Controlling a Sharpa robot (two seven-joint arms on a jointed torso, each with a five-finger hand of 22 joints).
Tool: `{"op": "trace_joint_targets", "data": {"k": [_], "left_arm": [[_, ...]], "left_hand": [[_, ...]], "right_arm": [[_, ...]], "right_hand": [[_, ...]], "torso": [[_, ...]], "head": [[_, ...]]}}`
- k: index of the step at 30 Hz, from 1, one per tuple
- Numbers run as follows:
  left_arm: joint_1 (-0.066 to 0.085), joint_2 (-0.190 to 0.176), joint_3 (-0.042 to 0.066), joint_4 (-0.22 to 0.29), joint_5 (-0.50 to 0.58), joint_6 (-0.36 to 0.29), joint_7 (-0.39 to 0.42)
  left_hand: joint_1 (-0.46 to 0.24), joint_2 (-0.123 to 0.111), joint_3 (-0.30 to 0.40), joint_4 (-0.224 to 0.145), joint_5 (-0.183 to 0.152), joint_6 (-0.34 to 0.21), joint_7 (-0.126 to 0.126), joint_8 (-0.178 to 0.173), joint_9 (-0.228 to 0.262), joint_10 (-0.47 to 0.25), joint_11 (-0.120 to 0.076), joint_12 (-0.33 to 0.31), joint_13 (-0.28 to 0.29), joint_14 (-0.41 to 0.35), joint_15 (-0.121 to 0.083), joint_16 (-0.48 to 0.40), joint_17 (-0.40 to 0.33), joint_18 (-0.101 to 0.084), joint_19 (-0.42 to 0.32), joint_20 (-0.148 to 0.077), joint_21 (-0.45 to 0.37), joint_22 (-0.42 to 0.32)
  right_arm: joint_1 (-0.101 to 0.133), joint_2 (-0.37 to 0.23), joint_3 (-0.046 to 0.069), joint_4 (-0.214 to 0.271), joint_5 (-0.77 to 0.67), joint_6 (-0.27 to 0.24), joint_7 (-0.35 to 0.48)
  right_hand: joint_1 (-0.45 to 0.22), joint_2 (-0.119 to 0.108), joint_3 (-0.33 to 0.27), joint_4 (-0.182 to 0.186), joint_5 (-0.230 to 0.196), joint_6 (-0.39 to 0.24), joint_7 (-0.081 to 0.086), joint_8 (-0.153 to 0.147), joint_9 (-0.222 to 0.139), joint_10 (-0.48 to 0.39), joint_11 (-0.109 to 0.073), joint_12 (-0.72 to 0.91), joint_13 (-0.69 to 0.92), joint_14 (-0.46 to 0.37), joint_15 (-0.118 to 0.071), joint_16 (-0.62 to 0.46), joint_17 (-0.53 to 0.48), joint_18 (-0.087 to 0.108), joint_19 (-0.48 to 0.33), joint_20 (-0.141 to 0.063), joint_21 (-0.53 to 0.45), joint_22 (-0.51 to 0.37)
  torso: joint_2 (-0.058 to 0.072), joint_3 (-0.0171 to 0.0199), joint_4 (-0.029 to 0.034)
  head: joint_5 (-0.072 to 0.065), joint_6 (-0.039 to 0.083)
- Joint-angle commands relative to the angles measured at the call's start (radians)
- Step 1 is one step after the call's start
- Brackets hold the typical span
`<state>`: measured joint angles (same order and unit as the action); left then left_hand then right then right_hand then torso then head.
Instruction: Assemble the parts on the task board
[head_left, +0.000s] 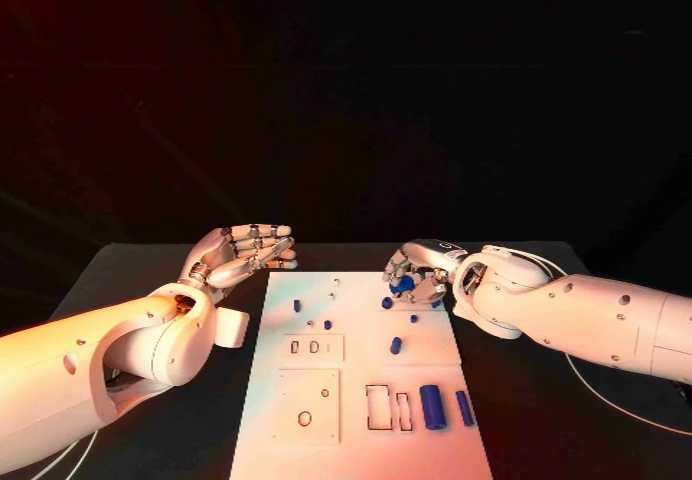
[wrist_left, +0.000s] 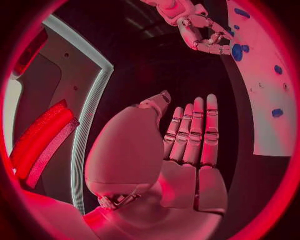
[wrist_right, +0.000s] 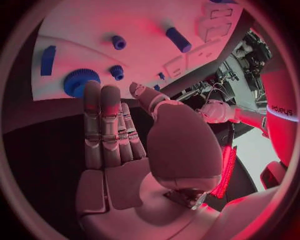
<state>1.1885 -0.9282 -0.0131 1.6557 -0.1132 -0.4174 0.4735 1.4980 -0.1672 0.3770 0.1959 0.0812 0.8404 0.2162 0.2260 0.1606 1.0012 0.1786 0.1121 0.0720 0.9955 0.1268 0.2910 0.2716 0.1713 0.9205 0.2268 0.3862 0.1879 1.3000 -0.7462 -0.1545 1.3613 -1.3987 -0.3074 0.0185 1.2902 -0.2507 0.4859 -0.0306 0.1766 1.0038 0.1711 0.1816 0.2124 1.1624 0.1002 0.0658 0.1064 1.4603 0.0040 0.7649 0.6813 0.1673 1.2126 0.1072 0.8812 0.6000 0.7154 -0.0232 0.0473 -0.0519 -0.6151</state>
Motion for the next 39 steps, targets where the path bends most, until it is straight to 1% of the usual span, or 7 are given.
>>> {"op": "trace_joint_targets", "data": {"k": [1,2,5,11,14,29,39], "left_arm": [[0.002,0.0,0.001,0.008,-0.014,0.034,0.0],[0.002,-0.001,0.001,0.008,-0.014,0.035,0.0],[0.002,-0.002,0.001,0.01,-0.014,0.037,0.0],[0.002,-0.003,0.001,0.01,-0.014,0.039,-0.001],[0.002,-0.004,0.001,0.009,-0.014,0.04,-0.002],[0.002,-0.006,0.001,0.006,-0.014,0.049,-0.008],[0.002,-0.005,0.001,0.002,-0.014,0.051,-0.013]], "left_hand": [[-0.003,-0.007,0.007,-0.003,-0.006,0.005,0.019,0.003,0.001,0.007,0.001,-0.006,-0.001,0.005,0.001,0.007,0.003,0.009,0.01,-0.002,0.01,0.003],[-0.004,-0.007,0.008,-0.003,-0.006,0.004,0.019,0.003,0.001,0.007,0.001,-0.007,-0.002,0.005,0.001,0.007,0.004,0.009,0.01,-0.003,0.011,0.004],[-0.005,-0.007,0.009,-0.004,-0.006,0.004,0.019,0.003,0.001,0.007,0.002,-0.008,-0.002,0.004,0.001,0.007,0.005,0.009,0.011,-0.003,0.015,0.007],[-0.007,-0.008,0.009,-0.005,-0.006,0.002,0.02,0.003,0.002,0.006,0.002,-0.01,-0.002,0.003,0.001,0.007,0.007,0.009,0.012,-0.004,0.02,0.009],[-0.008,-0.008,0.01,-0.005,-0.006,0.002,0.02,0.002,0.002,0.005,0.002,-0.012,-0.002,0.002,0.002,0.007,0.008,0.008,0.012,-0.004,0.022,0.011],[-0.011,-0.008,0.012,-0.007,-0.006,-0.001,0.021,0.002,0.002,0.003,0.003,-0.015,-0.003,-0.004,0.003,0.005,0.012,0.007,0.009,-0.005,0.029,0.015],[-0.012,-0.006,0.014,-0.008,-0.006,-0.001,0.021,0.002,0.002,0.003,0.003,-0.017,-0.003,-0.006,0.003,0.004,0.013,0.007,0.008,-0.005,0.032,0.017]], "right_arm": [[-0.001,0.004,0.001,0.002,-0.113,0.036,-0.06],[-0.002,0.005,0.001,0.002,-0.117,0.037,-0.064],[-0.003,0.009,0.001,0.0,-0.128,0.042,-0.072],[-0.006,0.015,0.0,-0.006,-0.137,0.055,-0.08],[-0.009,0.018,0.0,-0.008,-0.138,0.061,-0.081],[-0.013,0.029,0.0,-0.016,-0.134,0.064,-0.082],[-0.013,0.036,0.0,-0.021,-0.125,0.053,-0.081]], "right_hand": [[0.005,-0.008,-0.003,0.013,0.01,-0.004,-0.001,-0.005,0.01,-0.013,-0.001,0.008,0.006,0.028,0.005,0.227,0.209,-0.044,0.072,0.003,0.186,0.235],[0.005,-0.007,-0.003,0.015,0.01,-0.004,-0.001,-0.005,0.011,-0.013,0.0,0.008,0.007,0.026,0.006,0.24,0.219,-0.045,0.072,0.003,0.195,0.246],[0.009,-0.009,-0.005,0.027,0.016,-0.006,0.0,-0.007,0.022,-0.02,0.002,0.01,0.012,0.032,0.01,0.384,0.349,-0.065,0.11,0.008,0.315,0.404],[0.011,-0.009,-0.005,0.038,0.016,-0.006,0.001,-0.008,0.031,-0.02,0.003,0.013,0.016,0.038,0.013,0.468,0.425,-0.078,0.136,0.011,0.387,0.502],[0.011,-0.008,-0.001,0.042,0.017,-0.004,0.0,-0.006,0.035,-0.016,0.002,0.015,0.018,0.042,0.013,0.498,0.455,-0.085,0.149,0.012,0.414,0.542],[0.005,0.005,0.037,0.066,0.025,0.019,-0.008,0.008,0.052,0.016,-0.005,0.025,0.024,0.045,0.009,0.556,0.5,-0.096,0.171,0.011,0.471,0.622],[0.012,0.029,0.089,0.076,0.021,0.06,-0.03,0.038,0.08,0.068,-0.025,0.034,0.027,0.047,-0.006,0.587,0.525,-0.105,0.19,-0.001,0.509,0.681]], "torso": [[0.015,-0.0048,0.0075],[0.016,-0.005,0.0079],[0.02,-0.0069,0.0095],[0.026,-0.0096,0.0121],[0.028,-0.0091,0.012],[0.034,-0.0096,0.016],[0.038,-0.0104,0.0175]], "head": [[-0.004,0.001],[-0.004,0.001],[-0.006,0.0],[-0.009,-0.001],[-0.008,-0.002],[-0.008,-0.003],[-0.011,-0.005]]}}
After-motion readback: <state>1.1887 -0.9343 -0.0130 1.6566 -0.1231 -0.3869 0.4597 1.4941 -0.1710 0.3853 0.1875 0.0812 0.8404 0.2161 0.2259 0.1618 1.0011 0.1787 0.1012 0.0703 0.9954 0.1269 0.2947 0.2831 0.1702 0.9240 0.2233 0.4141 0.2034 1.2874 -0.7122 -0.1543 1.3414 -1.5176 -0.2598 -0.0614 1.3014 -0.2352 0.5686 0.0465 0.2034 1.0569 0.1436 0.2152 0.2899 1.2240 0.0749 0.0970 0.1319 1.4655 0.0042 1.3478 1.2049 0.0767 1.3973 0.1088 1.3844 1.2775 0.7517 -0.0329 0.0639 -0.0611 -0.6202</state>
